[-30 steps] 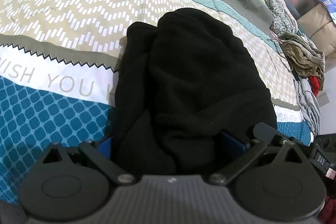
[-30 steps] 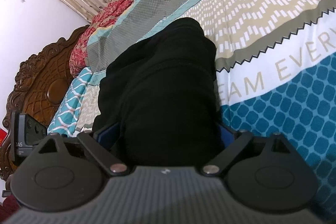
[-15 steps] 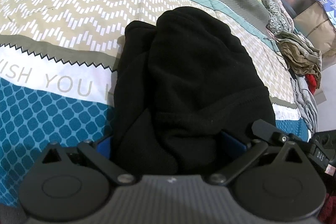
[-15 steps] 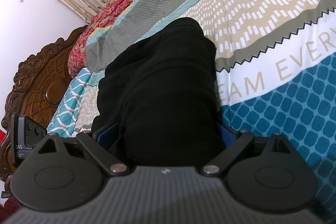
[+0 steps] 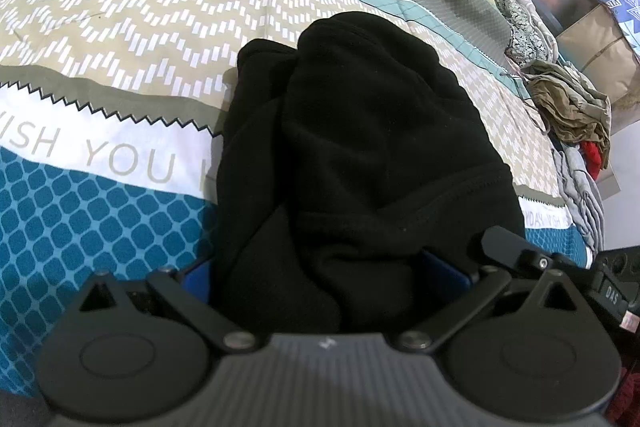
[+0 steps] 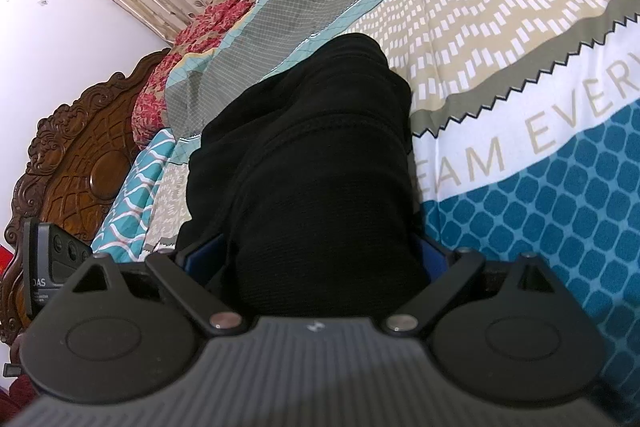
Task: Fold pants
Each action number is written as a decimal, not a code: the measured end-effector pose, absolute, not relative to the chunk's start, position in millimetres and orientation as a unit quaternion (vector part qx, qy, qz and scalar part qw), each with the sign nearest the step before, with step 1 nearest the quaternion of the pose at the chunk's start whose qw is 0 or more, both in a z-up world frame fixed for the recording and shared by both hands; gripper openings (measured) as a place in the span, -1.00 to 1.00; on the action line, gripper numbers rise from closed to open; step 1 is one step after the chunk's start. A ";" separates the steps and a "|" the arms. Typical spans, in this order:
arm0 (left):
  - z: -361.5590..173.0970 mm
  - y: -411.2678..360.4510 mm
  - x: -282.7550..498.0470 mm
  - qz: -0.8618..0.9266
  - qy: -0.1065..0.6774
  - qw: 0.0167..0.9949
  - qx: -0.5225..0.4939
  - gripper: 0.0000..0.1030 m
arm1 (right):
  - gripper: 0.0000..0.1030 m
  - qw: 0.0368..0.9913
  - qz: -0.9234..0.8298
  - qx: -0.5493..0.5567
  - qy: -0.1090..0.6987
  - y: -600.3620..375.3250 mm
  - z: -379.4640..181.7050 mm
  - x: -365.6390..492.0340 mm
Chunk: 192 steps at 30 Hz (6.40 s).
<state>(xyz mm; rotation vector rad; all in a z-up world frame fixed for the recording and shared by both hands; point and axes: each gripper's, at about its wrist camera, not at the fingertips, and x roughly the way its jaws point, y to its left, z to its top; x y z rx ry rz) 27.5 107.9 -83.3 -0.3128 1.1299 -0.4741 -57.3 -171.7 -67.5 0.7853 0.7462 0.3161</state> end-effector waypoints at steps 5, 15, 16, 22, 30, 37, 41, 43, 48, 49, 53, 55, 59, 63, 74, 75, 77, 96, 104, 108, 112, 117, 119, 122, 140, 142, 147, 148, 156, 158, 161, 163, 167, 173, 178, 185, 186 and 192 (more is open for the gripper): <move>-82.8 107.4 26.9 -0.222 0.529 0.806 -0.147 1.00 | 0.89 0.846 0.151 0.371 0.352 -173.0 -67.7 -58.1; -83.7 111.1 26.4 -0.225 0.527 0.805 -0.151 1.00 | 0.89 0.847 0.152 0.369 0.352 -173.7 -67.7 -58.2; -83.7 111.0 26.3 -0.225 0.527 0.805 -0.152 1.00 | 0.89 0.847 0.152 0.369 0.352 -174.1 -67.7 -58.1; -83.7 112.0 26.3 -0.226 0.527 0.805 -0.153 1.00 | 0.89 0.847 0.153 0.368 0.352 -175.5 -67.5 -57.3; -83.4 113.9 25.5 -0.228 0.525 0.805 -0.155 1.00 | 0.89 0.847 0.152 0.368 0.352 -175.6 -67.4 -57.5; -83.5 114.3 25.4 -0.228 0.525 0.805 -0.156 1.00 | 0.89 0.847 0.153 0.368 0.353 -175.7 -67.3 -57.5; -83.2 114.3 25.2 -0.229 0.525 0.805 -0.156 1.00 | 0.89 0.847 0.153 0.368 0.352 -176.1 -67.2 -57.4; -82.9 114.7 25.2 -0.229 0.525 0.805 -0.156 1.00 | 0.88 0.847 0.152 0.368 0.353 -176.1 -67.1 -57.5; -82.5 115.1 25.4 -0.230 0.525 0.805 -0.154 1.00 | 0.88 0.847 0.152 0.367 0.353 -176.1 -67.0 -57.7; -82.2 115.1 25.4 -0.230 0.525 0.805 -0.153 1.00 | 0.88 0.847 0.151 0.367 0.354 -175.0 -66.7 -57.8; -81.9 114.6 25.1 -0.230 0.524 0.805 -0.154 1.00 | 0.88 0.847 0.150 0.366 0.355 -174.5 -66.2 -57.3; -82.3 115.0 25.6 -0.230 0.524 0.806 -0.152 1.00 | 0.88 0.848 0.149 0.363 0.357 -173.4 -65.6 -56.5; -81.9 114.8 25.6 -0.229 0.522 0.807 -0.153 1.00 | 0.88 0.857 0.143 0.332 0.367 -162.5 -61.0 -54.4; -82.1 113.8 23.6 -0.226 0.518 0.811 -0.149 1.00 | 0.79 0.864 0.133 0.307 0.376 -156.7 -57.8 -52.2; -55.5 97.5 8.1 -0.232 0.481 0.837 -0.122 -0.04 | -0.07 0.914 0.130 0.156 0.352 -124.1 -25.9 -59.8; -52.1 97.8 7.1 -0.233 0.475 0.840 -0.121 -0.06 | -0.11 0.919 0.132 0.140 0.344 -122.2 -23.0 -60.5; -43.7 97.9 4.7 -0.239 0.463 0.845 -0.123 -0.11 | -0.16 0.929 0.132 0.117 0.326 -117.3 -17.1 -62.2; -43.5 87.0 22.4 -0.254 0.478 0.829 -0.136 0.46 | 0.20 0.910 0.090 0.195 0.354 -164.1 -42.6 -39.4; -49.6 112.0 44.3 -0.230 0.502 0.812 -0.191 0.98 | 0.70 0.893 0.102 0.287 0.331 -212.5 -36.5 -30.7; -71.6 94.1 52.9 -0.259 0.525 0.782 -0.213 0.47 | 0.64 0.872 0.132 0.305 0.360 -211.7 -44.2 -15.2; -67.2 75.9 46.3 -0.255 0.522 0.796 -0.170 -0.30 | 0.02 0.879 0.137 0.257 0.378 -183.6 -41.4 -13.3; -2.2 62.7 60.9 -0.277 0.441 0.844 -0.128 -0.33 | -0.10 0.931 0.135 0.186 0.282 -166.1 7.9 -17.2; 20.2 53.0 81.9 -0.289 0.391 0.868 -0.098 -0.32 | -0.10 0.946 0.127 0.186 0.234 -171.7 22.9 -2.3; 45.2 30.7 126.7 -0.291 0.336 0.893 -0.069 -0.31 | -0.10 0.964 0.104 0.179 0.169 -181.9 40.2 34.6; -77.3 -30.0 316.9 -0.111 0.415 0.902 -0.047 0.30 | 0.27 0.900 0.006 0.338 0.274 -233.5 -79.8 189.9; -66.4 -27.2 310.7 -0.107 0.421 0.899 -0.050 0.29 | 0.37 0.909 -0.010 0.316 0.271 -228.9 -67.0 178.2; -30.6 -14.2 259.6 -0.075 0.392 0.917 -0.007 0.38 | 0.37 0.923 -0.057 0.272 0.266 -221.3 -44.2 122.9; -24.5 -11.5 250.7 -0.076 0.391 0.917 -0.008 0.45 | 0.37 0.923 -0.060 0.268 0.269 -220.5 -43.3 110.5; 4.7 7.1 137.9 -0.081 0.371 0.924 0.037 0.96 | 0.88 0.932 -0.044 0.234 0.275 -198.4 -15.8 42.7; 11.0 14.1 112.0 -0.077 0.370 0.925 0.031 1.00 | 0.93 0.930 -0.042 0.227 0.285 -191.5 -10.0 27.1; 16.7 19.8 88.3 -0.065 0.376 0.924 0.026 1.00 | 0.99 0.924 -0.055 0.223 0.305 -180.7 -6.6 8.3; 19.7 21.9 73.7 -0.059 0.377 0.924 0.026 1.00 | 1.00 0.923 -0.050 0.221 0.310 -173.6 -5.0 -2.1; 21.6 20.1 47.5 -0.049 0.379 0.923 0.038 1.00 | 1.00 0.919 -0.034 0.222 0.324 -161.9 0.3 -17.2; 25.0 17.4 15.2 -0.035 0.370 0.926 0.061 1.00 | 1.00 0.915 -0.027 0.235 0.326 -151.4 9.8 -36.4; 33.5 18.9 7.7 -0.043 0.369 0.927 0.046 1.00 | 1.00 0.917 -0.024 0.227 0.328 -142.2 14.5 -44.2; 30.4 12.3 4.3 -0.040 0.360 0.929 0.077 1.00 | 1.00 0.914 -0.020 0.231 0.333 -136.4 11.3 -44.0; 29.1 10.9 3.9 -0.036 0.357 0.930 0.083 1.00 | 1.00 0.914 -0.019 0.227 0.335 -135.9 10.0 -43.2; 24.9 1.1 1.6 -0.032 0.351 0.930 0.100 1.00 | 1.00 0.913 -0.024 0.223 0.341 -135.7 6.8 -43.1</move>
